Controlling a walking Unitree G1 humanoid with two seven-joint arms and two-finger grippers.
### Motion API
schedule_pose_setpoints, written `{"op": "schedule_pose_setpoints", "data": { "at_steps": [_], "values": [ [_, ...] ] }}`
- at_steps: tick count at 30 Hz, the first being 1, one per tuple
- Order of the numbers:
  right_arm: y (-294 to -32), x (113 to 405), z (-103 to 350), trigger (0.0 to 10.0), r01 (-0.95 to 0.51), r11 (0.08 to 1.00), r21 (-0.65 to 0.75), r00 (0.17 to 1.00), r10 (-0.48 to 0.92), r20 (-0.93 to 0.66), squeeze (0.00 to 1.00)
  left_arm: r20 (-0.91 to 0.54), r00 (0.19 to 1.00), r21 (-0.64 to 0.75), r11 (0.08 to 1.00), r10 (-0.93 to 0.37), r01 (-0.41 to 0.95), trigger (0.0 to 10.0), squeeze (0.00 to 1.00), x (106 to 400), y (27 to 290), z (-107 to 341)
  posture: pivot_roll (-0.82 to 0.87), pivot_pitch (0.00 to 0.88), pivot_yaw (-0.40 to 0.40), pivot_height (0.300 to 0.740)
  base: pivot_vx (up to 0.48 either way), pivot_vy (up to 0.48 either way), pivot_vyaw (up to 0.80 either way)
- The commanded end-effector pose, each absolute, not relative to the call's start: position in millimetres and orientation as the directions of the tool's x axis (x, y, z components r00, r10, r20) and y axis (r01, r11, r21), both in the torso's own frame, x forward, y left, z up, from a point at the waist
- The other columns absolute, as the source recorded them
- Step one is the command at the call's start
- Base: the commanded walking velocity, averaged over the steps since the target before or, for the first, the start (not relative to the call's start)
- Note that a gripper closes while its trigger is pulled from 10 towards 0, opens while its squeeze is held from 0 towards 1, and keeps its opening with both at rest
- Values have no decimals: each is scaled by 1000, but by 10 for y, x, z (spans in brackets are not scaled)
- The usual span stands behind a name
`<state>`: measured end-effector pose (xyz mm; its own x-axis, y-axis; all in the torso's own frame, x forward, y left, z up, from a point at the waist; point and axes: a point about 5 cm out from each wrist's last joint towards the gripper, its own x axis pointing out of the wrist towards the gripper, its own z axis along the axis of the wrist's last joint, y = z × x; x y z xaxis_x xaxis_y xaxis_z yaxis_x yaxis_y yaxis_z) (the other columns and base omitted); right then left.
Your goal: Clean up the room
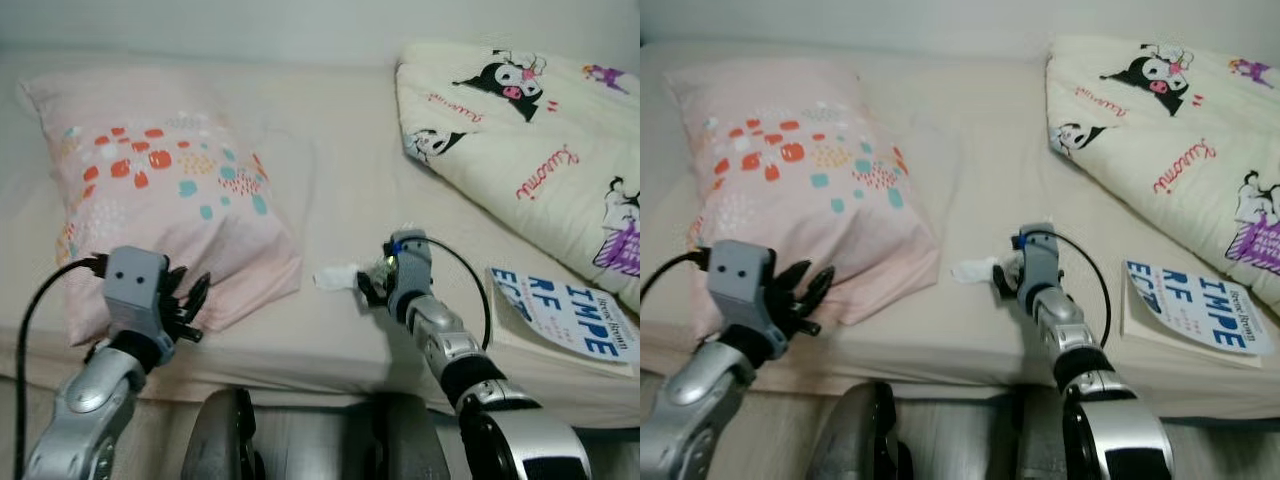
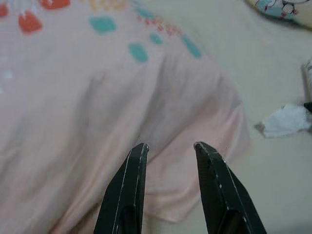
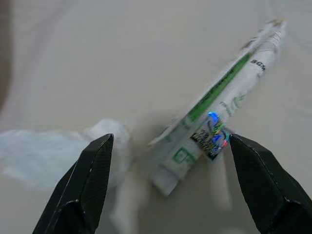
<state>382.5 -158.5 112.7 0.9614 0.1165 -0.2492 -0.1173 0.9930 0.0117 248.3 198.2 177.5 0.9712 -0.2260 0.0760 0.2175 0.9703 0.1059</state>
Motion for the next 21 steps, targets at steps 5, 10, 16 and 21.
{"op": "schedule_pose_setpoints", "data": {
  "at_steps": [5,10,16,21],
  "values": [
    [-1609,3848,1143,10000,-154,987,-45,953,136,-271,1000,70,974,123,971,-214,205,10000,0,2355,2040,1851,275,384,-51,592,0,0,0],
    [-1551,3864,1178,10000,-234,967,-97,940,199,-278,1000,62,971,112,969,-230,222,10000,0,2310,1999,1859,278,383,-53,592,0,0,0],
    [-1494,3855,1158,10000,-327,932,-160,910,264,-321,1000,39,967,107,963,-251,245,10000,0,2252,1966,1851,283,378,-54,592,0,0,0],
    [-1475,3829,1102,10000,-372,911,-180,885,289,-364,1000,33,967,105,963,-254,250,10000,0,2233,1959,1858,290,378,-55,592,0,0,0]
  ]
}}
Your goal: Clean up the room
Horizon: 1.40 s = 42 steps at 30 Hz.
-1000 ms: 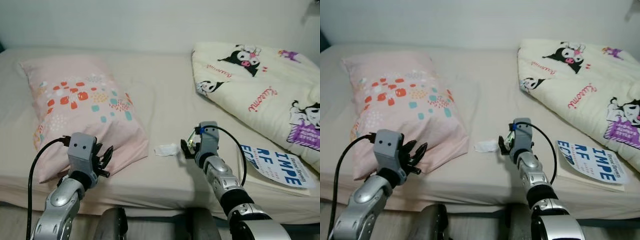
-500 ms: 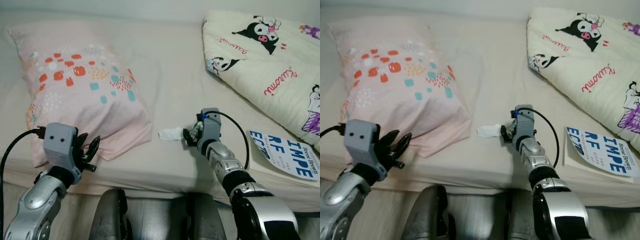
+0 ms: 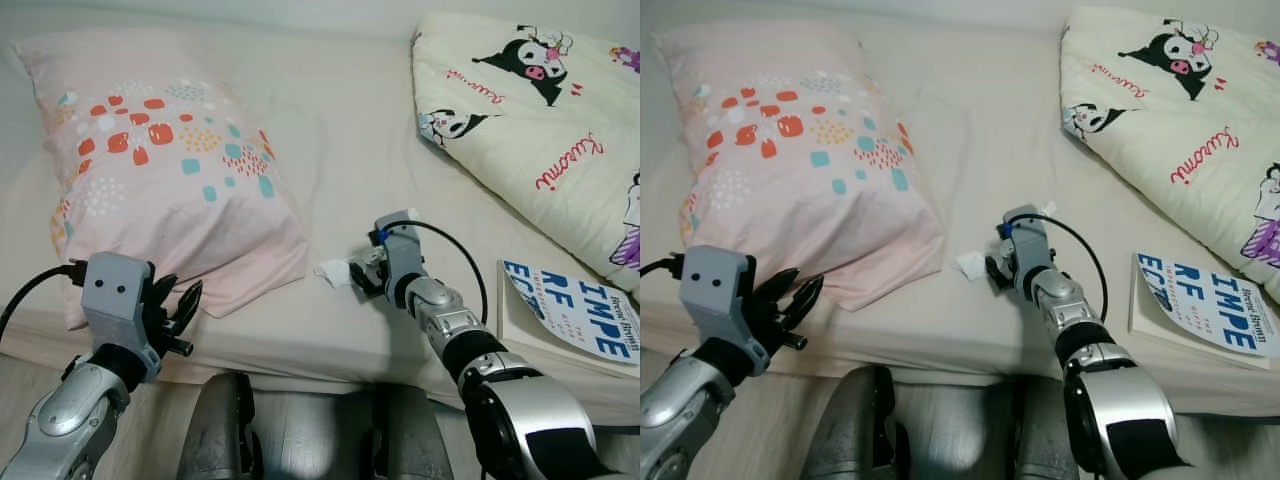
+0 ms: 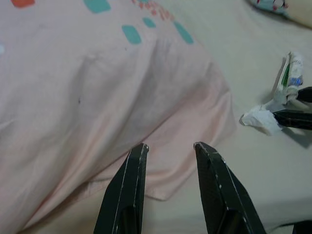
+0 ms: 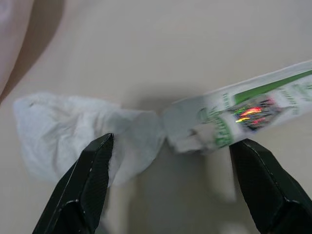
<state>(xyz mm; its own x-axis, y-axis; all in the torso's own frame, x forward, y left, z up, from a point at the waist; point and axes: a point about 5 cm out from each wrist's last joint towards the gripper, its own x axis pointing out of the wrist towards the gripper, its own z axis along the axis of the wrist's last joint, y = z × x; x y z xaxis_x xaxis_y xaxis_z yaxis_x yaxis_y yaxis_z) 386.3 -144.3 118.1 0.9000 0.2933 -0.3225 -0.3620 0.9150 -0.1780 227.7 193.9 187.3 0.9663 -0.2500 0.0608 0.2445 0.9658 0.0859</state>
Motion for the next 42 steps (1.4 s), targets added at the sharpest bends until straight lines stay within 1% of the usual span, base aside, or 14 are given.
{"op": "schedule_pose_setpoints", "data": {
  "at_steps": [1,6,11,12,13,14,17,18,21,22,32,42],
  "values": [
    [-1475,3829,1102,10000,-372,911,-180,885,289,-364,1000,33,967,105,963,-254,250,10000,0,2233,1959,1858,290,378,-55,592,0,0,0],
    [-1477,3804,1056,10000,-422,884,-203,856,315,-411,1000,27,967,109,962,-255,251,10000,0,2210,1968,1870,296,380,-58,592,0,0,0],
    [-1487,3800,1055,10000,-444,867,-226,847,324,-421,1000,21,968,113,962,-251,247,10000,0,2200,1984,1869,295,380,-58,592,0,0,0],
    [-1486,3800,1058,6824,-454,859,-238,845,330,-421,1000,18,968,114,963,-249,245,10000,0,2198,1988,1867,294,379,-58,592,0,0,0],
    [-1486,3800,1058,6824,-454,859,-238,845,330,-421,1000,18,968,114,963,-249,245,10000,0,2198,1988,1867,294,379,-58,592,0,0,0],
    [-1476,3796,1057,0,-467,851,-241,841,343,-419,1000,13,969,114,963,-247,244,10000,0,2198,1989,1863,296,380,-57,592,0,0,0],
    [-1471,3793,1054,0,-470,850,-236,839,348,-418,1000,11,969,114,963,-246,244,10000,0,2199,1988,1861,296,380,-57,592,0,0,0],
    [-1463,3789,1050,0,-475,850,-227,836,356,-417,604,8,969,115,963,-246,244,10000,0,2200,1989,1860,296,379,-56,592,0,0,0],
    [-1457,3787,1047,0,-479,849,-222,834,362,-416,604,6,969,116,963,-246,244,10000,0,2201,1990,1859,296,379,-56,592,0,0,0],
    [-1448,3784,1045,0,-485,848,-214,831,371,-414,0,4,969,117,963,-245,243,10000,0,2202,1994,1859,297,378,-56,592,0,0,0],
    [-1428,3778,1044,0,-496,847,-192,826,392,-405,0,-1,970,124,962,-243,241,10000,0,2210,2012,1860,300,380,-51,592,0,0,0],
    [-1368,3766,1053,0,-506,854,-119,827,441,-349,0,0,970,135,961,-244,242,10000,0,2254,2016,1853,278,365,-49,592,0,0,0]
  ]
}}
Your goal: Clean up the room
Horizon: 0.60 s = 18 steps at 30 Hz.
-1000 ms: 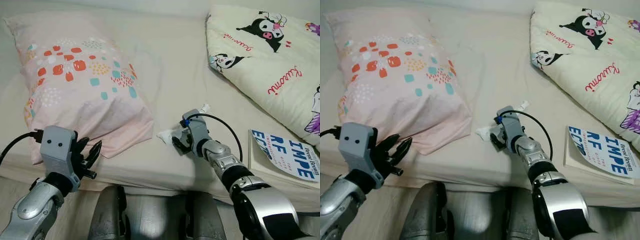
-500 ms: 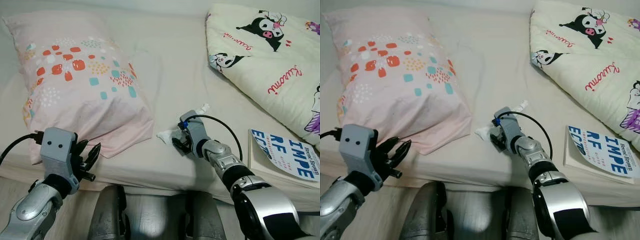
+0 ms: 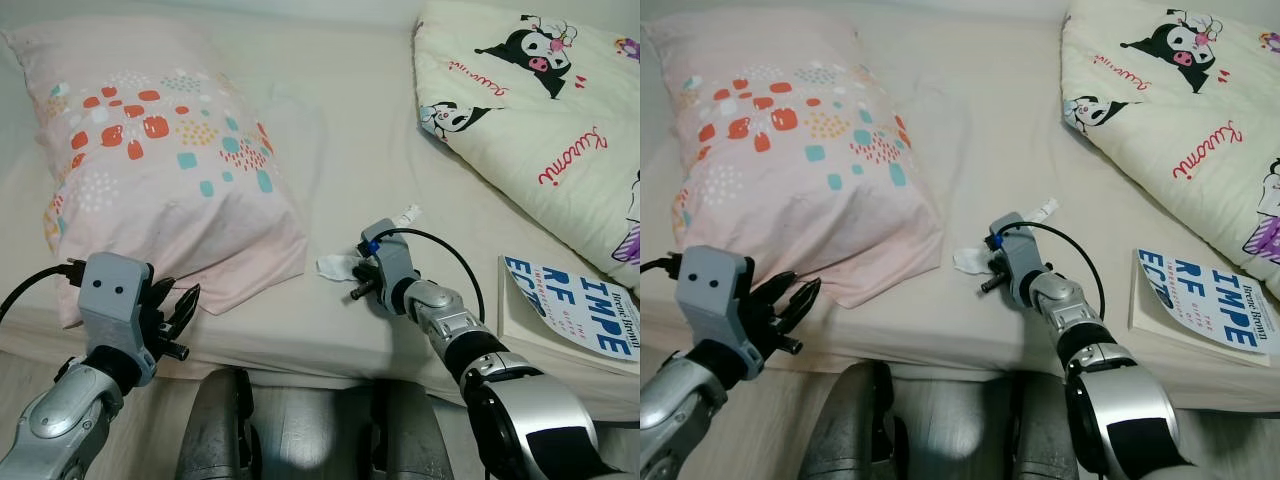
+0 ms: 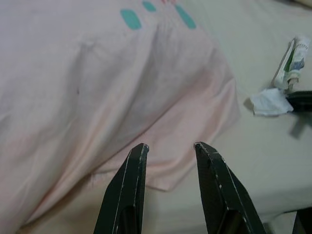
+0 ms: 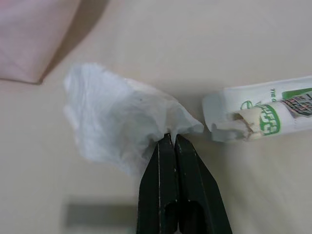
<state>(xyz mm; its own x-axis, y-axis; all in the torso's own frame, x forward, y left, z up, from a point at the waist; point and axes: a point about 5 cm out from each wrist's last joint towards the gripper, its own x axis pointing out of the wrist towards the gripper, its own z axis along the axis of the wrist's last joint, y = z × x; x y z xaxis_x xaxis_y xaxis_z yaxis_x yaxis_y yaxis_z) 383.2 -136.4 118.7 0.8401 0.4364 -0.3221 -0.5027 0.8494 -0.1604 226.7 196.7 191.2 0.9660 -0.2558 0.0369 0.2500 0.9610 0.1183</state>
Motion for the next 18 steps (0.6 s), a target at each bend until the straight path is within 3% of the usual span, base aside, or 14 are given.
{"op": "schedule_pose_setpoints", "data": {
  "at_steps": [1,12,15,18],
  "values": [
    [-1295,3769,1085,0,-535,840,-93,816,484,-317,0,7,970,133,961,-244,241,10000,0,2275,2004,1854,265,354,-49,592,0,0,0],
    [-1009,3814,1313,0,-618,786,-28,779,607,-160,0,22,966,126,959,-258,253,10000,0,2354,1941,1841,256,342,-29,592,0,0,0],
    [-1033,3868,1418,0,-578,813,-68,813,568,-128,0,26,965,129,958,-263,257,10000,0,2373,1937,1853,260,346,-25,592,0,0,0],
    [-1290,3960,1479,0,-406,891,-205,911,376,-171,0,32,963,131,956,-267,261,10000,0,2387,1936,1865,261,348,-26,592,0,0,0]
  ]
}}
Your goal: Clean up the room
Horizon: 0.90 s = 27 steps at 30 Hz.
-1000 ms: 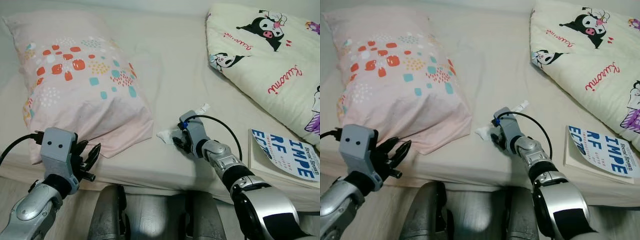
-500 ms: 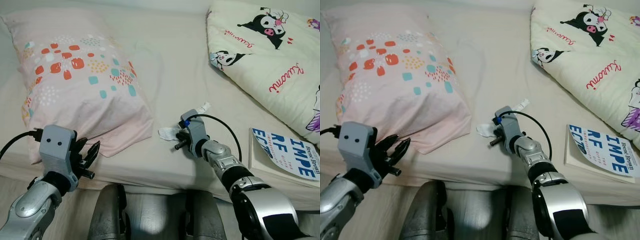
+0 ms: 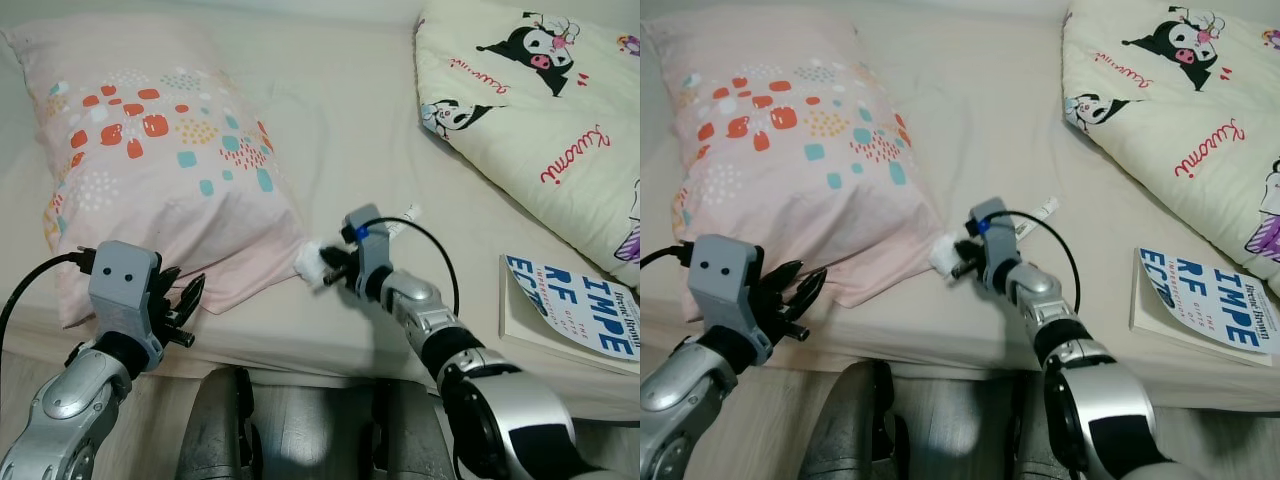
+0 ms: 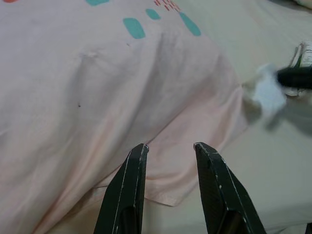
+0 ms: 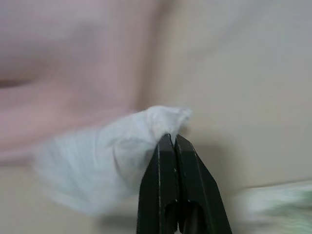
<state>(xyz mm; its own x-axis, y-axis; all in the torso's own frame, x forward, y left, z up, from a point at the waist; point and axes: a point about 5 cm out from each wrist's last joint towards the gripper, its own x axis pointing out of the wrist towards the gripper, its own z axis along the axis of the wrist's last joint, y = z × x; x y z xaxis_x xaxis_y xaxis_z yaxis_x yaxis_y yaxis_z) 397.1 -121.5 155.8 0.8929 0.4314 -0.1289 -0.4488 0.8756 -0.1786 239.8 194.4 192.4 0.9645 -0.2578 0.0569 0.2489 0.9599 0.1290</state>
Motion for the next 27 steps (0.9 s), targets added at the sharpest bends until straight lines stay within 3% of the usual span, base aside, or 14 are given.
{"op": "schedule_pose_setpoints", "data": {
  "at_steps": [1,3,6,13,20,22,27],
  "values": [
    [-1290,3960,1479,0,-406,891,-205,911,376,-171,0,32,963,131,956,-267,261,10000,0,2387,1936,1865,261,348,-26,592,0,0,0],
    [-1492,3988,1499,0,-321,901,-291,942,270,-202,0,34,962,133,956,-270,263,10000,0,2387,1933,1868,266,357,-30,592,0,0,0],
    [-1556,3994,1506,0,-301,900,-315,947,243,-211,0,35,962,134,955,-271,264,10000,0,2388,1932,1868,266,357,-30,592,0,0,0],
    [-1943,3971,1494,0,-302,802,-516,932,135,-335,0,27,961,153,951,-277,269,10000,0,2374,1957,1853,268,372,-43,592,0,0,0],
    [-2017,3903,1361,0,-393,777,-491,876,154,-457,0,15,958,165,946,-286,279,10000,0,2367,1968,1841,260,368,-44,592,0,0,0],
    [-1910,3879,1305,0,-481,780,-401,825,246,-509,0,18,955,175,942,-295,287,10000,0,2381,1972,1846,243,350,-39,592,0,0,0],
    [-1830,3882,1308,0,-511,785,-350,807,297,-511,0,22,953,178,940,-301,292,10000,0,2396,1969,1853,227,336,-37,592,0,0,0]
  ]
}}
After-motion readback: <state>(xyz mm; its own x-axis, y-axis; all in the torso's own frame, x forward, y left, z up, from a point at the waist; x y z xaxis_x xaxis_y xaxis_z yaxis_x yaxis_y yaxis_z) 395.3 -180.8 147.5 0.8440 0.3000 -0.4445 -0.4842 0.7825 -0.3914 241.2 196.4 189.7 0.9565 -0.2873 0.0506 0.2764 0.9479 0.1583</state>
